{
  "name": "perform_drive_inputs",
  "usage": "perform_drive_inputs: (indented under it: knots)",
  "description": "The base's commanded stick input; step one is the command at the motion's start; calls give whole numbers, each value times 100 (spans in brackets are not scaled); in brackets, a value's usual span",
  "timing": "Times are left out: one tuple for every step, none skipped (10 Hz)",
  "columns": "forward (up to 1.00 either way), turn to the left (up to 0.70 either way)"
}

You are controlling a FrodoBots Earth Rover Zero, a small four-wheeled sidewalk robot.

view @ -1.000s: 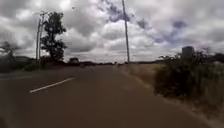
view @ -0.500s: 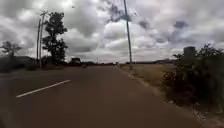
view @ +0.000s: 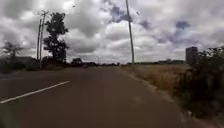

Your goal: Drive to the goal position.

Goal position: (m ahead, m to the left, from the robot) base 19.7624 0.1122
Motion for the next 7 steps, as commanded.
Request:
perform_drive_inputs:
  knots:
    - [85,0]
    - [85,0]
    - [85,0]
    - [85,0]
    - [85,0]
    - [85,0]
    - [85,0]
